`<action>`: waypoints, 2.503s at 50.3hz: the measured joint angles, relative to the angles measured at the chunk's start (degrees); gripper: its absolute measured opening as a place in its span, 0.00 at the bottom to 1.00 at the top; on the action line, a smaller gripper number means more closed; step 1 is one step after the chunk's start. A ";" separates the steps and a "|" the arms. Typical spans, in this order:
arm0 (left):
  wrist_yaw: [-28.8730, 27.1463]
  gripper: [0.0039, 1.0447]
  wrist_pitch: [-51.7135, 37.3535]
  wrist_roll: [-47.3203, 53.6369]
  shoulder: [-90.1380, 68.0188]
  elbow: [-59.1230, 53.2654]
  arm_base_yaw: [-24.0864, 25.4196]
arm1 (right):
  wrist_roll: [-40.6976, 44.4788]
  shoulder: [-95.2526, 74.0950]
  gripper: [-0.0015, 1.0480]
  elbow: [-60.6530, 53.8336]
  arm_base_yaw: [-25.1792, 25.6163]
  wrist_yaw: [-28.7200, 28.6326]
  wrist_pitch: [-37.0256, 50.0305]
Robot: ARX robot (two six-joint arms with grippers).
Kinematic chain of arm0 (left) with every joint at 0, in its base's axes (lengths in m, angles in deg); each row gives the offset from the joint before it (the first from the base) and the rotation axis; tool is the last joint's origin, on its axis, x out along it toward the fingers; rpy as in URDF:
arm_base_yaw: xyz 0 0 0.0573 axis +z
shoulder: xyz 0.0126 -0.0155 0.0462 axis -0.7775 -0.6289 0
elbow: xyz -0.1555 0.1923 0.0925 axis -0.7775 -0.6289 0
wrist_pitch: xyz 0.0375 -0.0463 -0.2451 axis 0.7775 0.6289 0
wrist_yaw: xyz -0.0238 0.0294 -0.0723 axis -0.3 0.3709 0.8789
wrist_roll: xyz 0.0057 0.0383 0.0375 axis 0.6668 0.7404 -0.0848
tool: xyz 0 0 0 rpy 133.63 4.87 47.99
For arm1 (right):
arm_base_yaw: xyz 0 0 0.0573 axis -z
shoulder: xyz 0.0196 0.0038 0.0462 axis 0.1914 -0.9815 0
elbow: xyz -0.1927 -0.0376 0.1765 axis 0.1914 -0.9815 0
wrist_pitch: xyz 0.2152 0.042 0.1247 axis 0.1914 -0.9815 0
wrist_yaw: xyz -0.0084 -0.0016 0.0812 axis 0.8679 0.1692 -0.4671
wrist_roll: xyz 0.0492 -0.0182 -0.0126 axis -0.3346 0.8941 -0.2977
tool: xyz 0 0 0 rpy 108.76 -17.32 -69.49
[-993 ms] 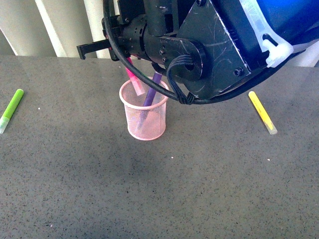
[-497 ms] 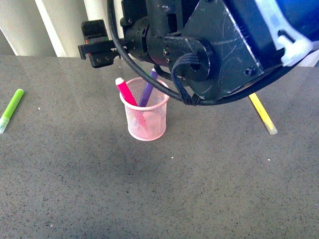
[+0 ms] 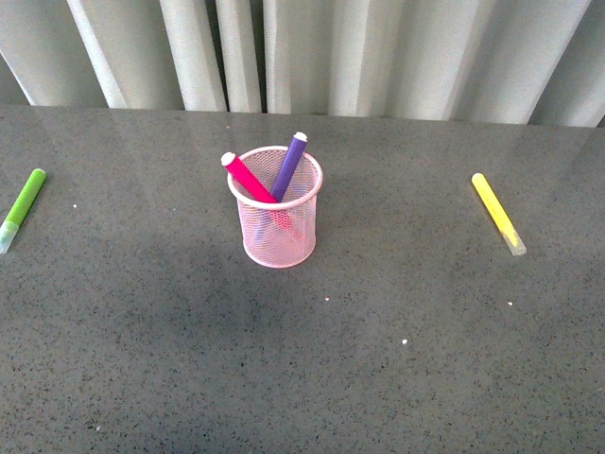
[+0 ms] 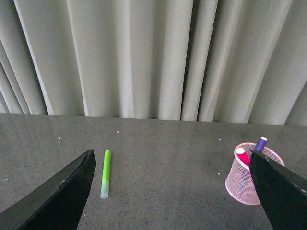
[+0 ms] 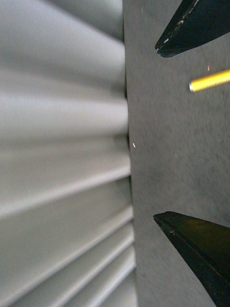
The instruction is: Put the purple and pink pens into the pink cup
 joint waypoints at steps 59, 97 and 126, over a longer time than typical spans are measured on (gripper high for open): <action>0.04 0.94 0.00 0.00 0.00 0.00 0.00 | 12.26 34.73 0.03 -45.83 14.53 -8.00 28.37; 0.07 0.94 0.00 0.02 0.00 0.00 0.00 | 12.26 58.36 0.03 -53.05 19.82 -13.14 12.90; 0.07 0.94 0.00 0.02 0.00 0.00 0.00 | 12.26 75.49 0.03 -53.13 19.82 -13.14 -3.13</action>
